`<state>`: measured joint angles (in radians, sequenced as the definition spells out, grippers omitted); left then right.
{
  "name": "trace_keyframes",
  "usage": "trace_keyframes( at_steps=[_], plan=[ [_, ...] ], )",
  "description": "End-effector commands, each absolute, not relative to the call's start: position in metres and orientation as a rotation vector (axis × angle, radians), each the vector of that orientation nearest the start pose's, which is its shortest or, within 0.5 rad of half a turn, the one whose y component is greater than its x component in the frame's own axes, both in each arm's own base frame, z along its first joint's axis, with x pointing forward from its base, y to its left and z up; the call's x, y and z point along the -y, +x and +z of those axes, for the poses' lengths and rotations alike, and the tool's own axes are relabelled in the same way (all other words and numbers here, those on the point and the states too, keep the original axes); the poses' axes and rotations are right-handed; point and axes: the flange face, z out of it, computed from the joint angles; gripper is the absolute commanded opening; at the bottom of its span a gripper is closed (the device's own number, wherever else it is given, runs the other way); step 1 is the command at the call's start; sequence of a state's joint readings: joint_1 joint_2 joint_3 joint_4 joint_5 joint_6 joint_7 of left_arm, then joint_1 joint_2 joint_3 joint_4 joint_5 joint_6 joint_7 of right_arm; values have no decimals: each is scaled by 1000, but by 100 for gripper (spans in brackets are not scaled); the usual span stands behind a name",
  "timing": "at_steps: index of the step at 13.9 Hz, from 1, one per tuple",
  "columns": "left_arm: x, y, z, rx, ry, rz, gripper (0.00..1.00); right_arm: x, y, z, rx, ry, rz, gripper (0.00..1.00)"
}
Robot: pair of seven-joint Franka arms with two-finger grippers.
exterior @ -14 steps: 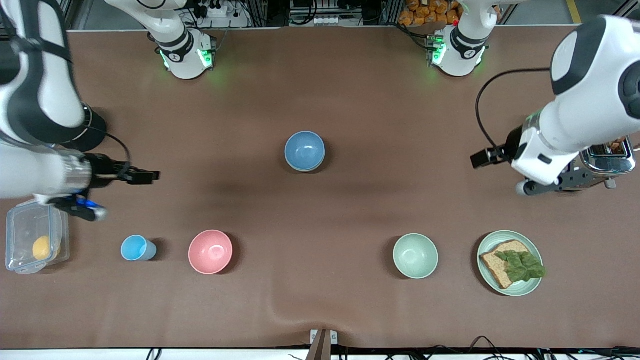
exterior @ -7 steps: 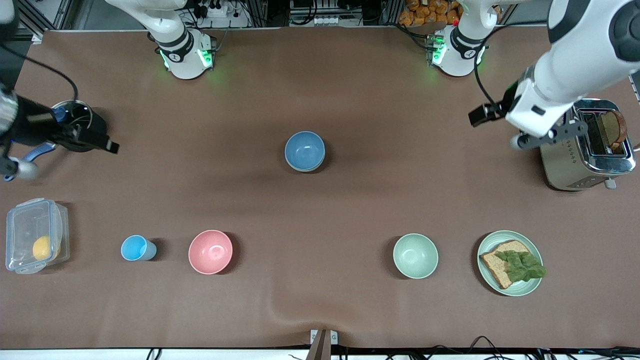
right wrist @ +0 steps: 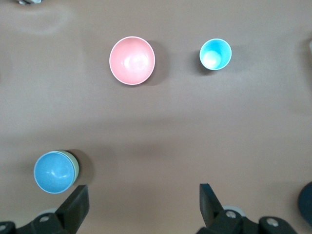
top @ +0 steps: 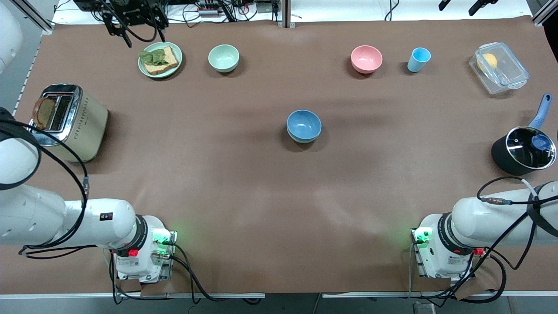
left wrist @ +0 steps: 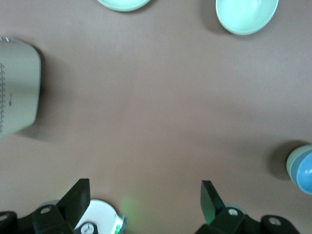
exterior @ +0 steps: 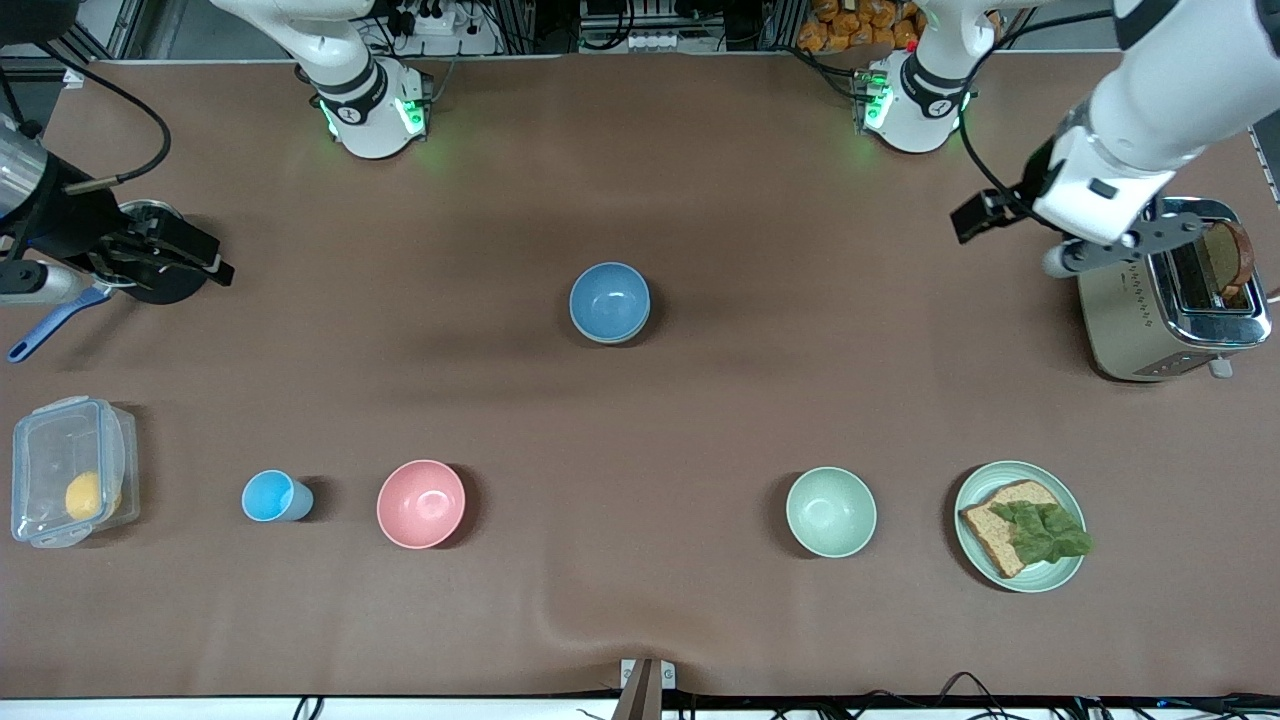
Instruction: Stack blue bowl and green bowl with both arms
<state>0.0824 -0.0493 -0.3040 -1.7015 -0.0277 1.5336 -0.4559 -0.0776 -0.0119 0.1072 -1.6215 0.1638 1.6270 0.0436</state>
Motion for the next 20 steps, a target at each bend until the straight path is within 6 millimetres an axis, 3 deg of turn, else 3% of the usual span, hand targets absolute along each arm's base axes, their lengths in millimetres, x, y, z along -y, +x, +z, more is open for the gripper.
trace_keyframes(
  at_steps=[1,6,9,20],
  plan=[
    [90,525,602,244,-3107,102,100,-39,547,621,161,-3070,-70,100],
    [60,529,613,14,-3128,87,100,-46,546,620,201,-3080,-65,100],
    [48,525,631,37,-3148,99,100,-44,546,617,296,-3080,-51,100],
    [69,526,625,3,-3146,140,100,-47,545,617,309,-3081,-32,100]
  ],
)
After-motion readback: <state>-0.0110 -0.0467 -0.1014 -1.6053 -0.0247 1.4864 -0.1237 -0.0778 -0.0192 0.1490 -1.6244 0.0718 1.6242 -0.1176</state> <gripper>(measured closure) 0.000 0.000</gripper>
